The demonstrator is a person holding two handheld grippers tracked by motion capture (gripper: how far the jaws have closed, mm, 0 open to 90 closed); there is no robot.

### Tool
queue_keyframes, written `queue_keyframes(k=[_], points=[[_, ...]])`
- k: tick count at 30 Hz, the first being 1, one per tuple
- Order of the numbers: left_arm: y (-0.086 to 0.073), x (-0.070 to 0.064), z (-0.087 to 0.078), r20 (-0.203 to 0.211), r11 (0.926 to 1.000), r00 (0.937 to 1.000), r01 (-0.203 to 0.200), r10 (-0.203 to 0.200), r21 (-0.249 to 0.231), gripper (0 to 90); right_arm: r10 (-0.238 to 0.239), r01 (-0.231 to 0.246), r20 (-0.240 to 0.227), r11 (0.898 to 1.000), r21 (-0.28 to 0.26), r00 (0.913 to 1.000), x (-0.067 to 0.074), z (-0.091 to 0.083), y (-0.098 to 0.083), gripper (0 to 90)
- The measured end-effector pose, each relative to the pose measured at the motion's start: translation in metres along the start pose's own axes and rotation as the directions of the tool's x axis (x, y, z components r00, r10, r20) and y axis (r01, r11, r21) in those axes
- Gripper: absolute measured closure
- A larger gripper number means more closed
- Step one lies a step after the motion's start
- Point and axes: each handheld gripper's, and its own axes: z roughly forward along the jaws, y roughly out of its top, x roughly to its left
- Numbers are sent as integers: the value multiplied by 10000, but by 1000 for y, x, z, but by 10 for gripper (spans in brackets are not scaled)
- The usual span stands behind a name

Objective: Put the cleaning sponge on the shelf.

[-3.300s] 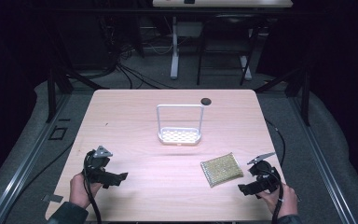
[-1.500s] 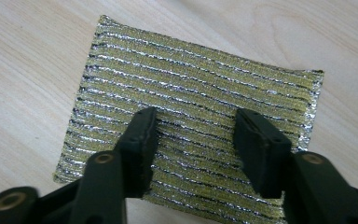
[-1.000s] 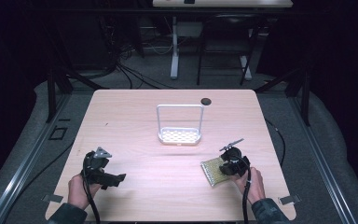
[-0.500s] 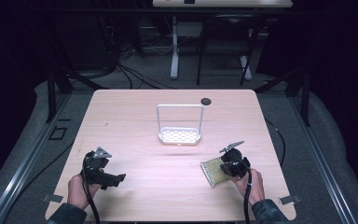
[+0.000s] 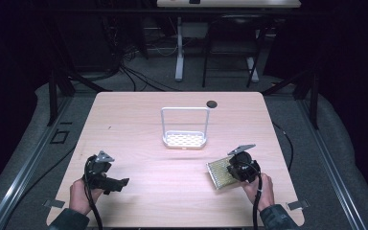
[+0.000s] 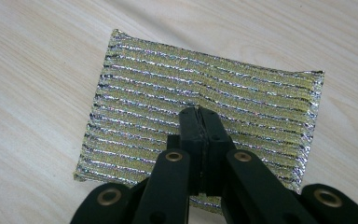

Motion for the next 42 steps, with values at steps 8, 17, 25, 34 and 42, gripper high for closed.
queue_keyframes(k=[8, 17, 25, 34, 42], points=[[0, 0, 0, -38, 10000, 10000, -38, 38, -34, 58, 8, -9, -67, 10000, -63, 10000, 2, -4, 1, 900], [0, -1, 0, 34, 10000, 10000, -51, 51, -20, 58, -128, 121, -238, 9995, -277, 9996, 8, -7, 4, 900], [1, -1, 0, 38, 9999, 9999, -103, 103, 1, 58, -210, 196, -483, 9994, -293, 9986, 15, -8, 9, 900], [1, -1, 0, 34, 10000, 10000, -87, 87, -8, 58, -239, 209, -717, 9989, -420, 9971, 23, -7, 16, 900], [1, -2, 0, 36, 9999, 9999, -110, 110, -17, 58, -282, 238, -863, 9984, -517, 9959, 31, -5, 23, 900]])
